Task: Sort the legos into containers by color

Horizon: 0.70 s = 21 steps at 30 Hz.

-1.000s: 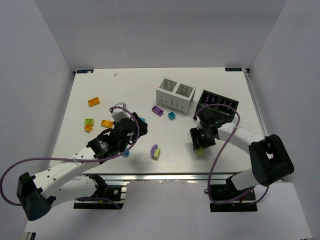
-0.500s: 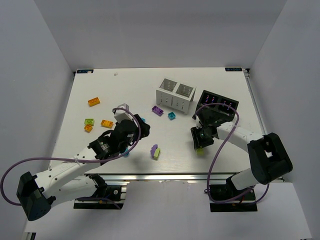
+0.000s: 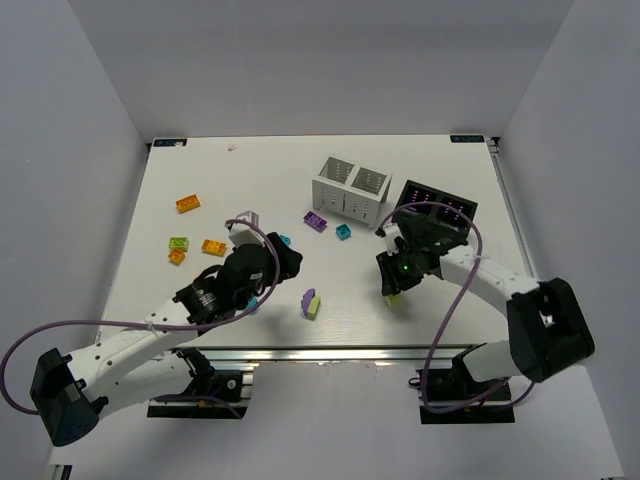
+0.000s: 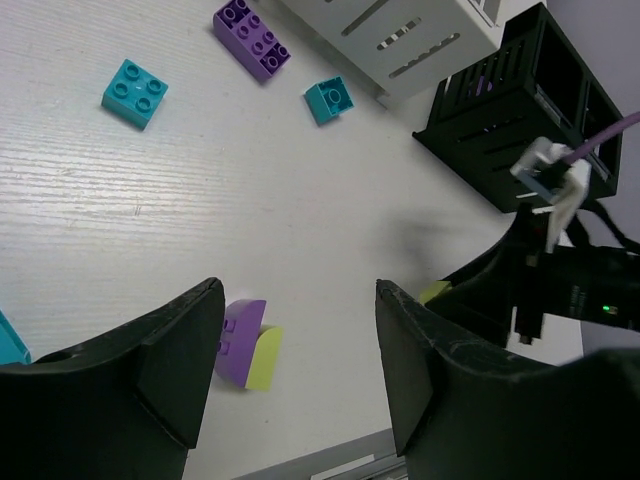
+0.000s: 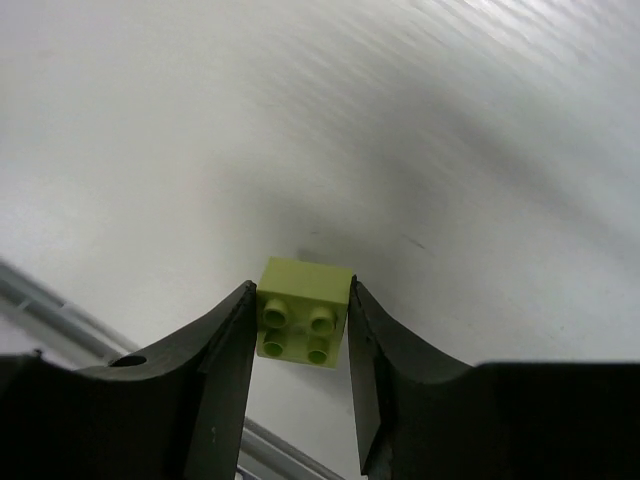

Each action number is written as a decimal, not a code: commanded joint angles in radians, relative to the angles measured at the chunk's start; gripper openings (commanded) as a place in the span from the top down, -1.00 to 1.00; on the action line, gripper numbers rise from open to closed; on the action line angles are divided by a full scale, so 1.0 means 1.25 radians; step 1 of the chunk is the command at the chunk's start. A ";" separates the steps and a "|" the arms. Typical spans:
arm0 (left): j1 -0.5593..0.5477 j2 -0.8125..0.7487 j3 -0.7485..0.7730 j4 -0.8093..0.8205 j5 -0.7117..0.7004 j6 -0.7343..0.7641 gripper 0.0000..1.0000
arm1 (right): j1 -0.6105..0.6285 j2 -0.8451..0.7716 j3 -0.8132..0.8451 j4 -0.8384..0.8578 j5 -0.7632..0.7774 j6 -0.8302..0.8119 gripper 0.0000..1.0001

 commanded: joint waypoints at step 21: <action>-0.002 0.007 -0.032 0.039 0.050 0.027 -0.43 | -0.371 -0.268 0.151 0.198 -0.309 -0.378 1.00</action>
